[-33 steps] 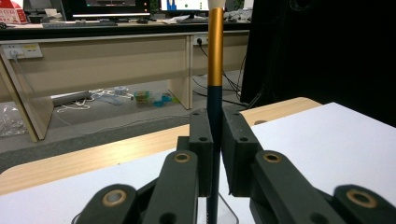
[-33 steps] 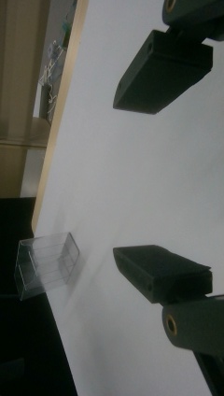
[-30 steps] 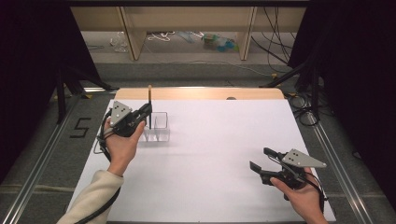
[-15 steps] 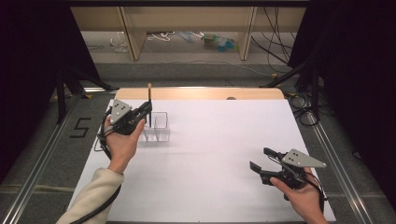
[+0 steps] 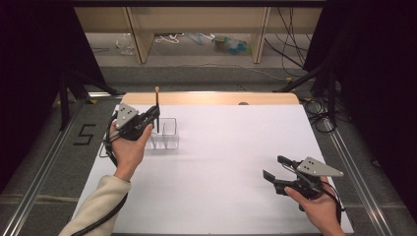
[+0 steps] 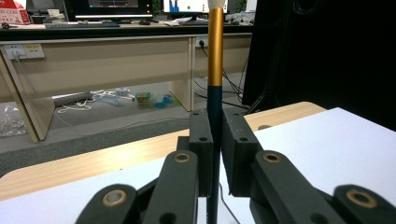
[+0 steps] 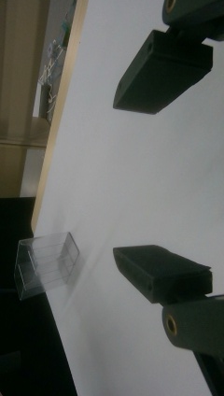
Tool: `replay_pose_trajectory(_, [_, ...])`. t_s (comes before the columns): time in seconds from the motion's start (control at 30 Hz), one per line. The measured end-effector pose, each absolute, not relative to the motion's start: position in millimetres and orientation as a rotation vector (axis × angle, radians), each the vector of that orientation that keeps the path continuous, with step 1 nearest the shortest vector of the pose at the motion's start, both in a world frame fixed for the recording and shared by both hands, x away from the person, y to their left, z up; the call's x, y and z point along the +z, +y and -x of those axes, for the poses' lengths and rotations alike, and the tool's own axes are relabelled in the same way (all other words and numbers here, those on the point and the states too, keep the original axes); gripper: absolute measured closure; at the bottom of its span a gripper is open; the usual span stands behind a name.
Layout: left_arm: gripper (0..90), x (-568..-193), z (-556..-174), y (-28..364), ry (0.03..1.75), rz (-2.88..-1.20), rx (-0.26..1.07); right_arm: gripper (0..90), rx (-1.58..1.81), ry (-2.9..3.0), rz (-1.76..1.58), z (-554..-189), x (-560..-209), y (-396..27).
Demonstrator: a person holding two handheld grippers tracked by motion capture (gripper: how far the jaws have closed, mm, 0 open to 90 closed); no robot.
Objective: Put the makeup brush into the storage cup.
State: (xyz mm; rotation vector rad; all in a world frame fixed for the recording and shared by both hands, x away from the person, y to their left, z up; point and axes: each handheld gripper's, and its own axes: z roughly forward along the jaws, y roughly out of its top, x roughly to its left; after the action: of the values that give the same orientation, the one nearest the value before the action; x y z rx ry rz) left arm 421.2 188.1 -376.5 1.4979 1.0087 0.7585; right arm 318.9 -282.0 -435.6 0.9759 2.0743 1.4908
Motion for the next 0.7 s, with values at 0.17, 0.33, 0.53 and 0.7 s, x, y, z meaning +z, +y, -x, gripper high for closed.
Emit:
replay_pose_trajectory(0.17, [82.8,-376.4,-422.3,188.2,1.010,-1.496,0.760,24.9,1.498,2.074,-0.976,-318.9,-435.8,-281.6])
replay_pose_trajectory(0.33, [82.8,-375.3,-422.9,187.9,1.003,-1.492,0.762,24.9,1.496,2.074,-0.976,-318.9,-435.8,-281.7])
replay_pose_trajectory(0.53, [82.8,-374.9,-424.4,187.6,1.002,-1.490,0.763,24.9,1.497,2.074,-0.976,-318.9,-435.8,-281.6])
replay_pose_trajectory(0.7, [82.8,-375.0,-425.8,187.2,1.004,-1.490,0.763,24.9,1.497,2.074,-0.976,-318.9,-435.8,-281.7])
